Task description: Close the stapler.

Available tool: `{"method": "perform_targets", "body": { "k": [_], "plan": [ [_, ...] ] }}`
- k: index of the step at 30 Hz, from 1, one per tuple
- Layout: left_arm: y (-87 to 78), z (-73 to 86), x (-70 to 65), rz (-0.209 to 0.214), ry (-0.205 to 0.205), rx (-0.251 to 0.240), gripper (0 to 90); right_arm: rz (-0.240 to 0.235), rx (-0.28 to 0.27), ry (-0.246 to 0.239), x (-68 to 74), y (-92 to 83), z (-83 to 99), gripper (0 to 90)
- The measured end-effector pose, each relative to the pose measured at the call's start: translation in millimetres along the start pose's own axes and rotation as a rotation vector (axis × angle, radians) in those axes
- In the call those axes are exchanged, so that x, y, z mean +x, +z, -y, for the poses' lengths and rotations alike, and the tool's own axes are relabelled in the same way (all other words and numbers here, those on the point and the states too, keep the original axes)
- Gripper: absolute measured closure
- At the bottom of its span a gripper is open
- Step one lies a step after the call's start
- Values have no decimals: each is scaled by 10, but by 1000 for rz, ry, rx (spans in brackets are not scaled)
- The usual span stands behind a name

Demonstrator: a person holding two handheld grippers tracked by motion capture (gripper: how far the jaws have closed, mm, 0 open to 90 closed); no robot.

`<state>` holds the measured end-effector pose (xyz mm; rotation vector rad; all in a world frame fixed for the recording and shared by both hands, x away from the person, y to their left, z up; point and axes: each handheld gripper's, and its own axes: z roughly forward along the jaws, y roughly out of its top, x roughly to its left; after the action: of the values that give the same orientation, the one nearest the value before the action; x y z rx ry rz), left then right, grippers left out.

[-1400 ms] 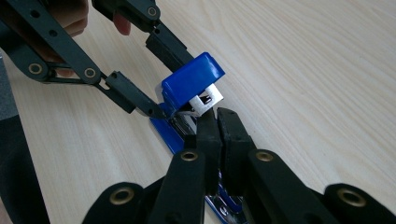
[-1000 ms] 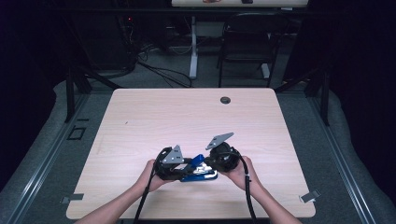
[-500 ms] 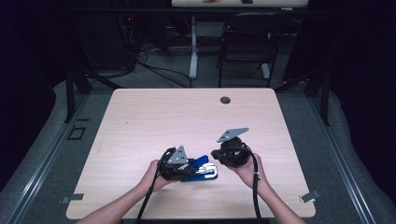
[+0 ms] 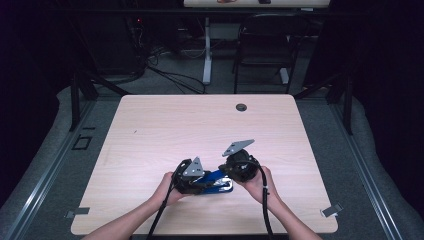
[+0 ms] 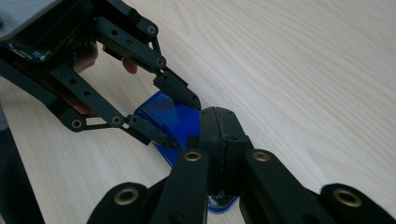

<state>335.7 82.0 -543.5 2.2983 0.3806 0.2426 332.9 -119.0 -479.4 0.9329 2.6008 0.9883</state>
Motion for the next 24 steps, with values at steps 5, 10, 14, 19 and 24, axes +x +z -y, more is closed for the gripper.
{"method": "perform_targets", "body": {
  "k": [5,10,14,19,24],
  "plan": [
    [-5,24,41,3,-31,9,528,18,42,-16,11,55,45,900],
    [-59,36,132,0,-76,-3,401,20,86,0,-41,175,137,900],
    [-110,43,186,-1,-95,-11,286,17,89,12,-87,212,168,900],
    [-166,67,252,-27,-129,-29,161,17,101,19,-120,197,177,900],
    [-256,89,330,-66,-156,-55,144,10,100,33,-133,195,191,900]
  ]
}}
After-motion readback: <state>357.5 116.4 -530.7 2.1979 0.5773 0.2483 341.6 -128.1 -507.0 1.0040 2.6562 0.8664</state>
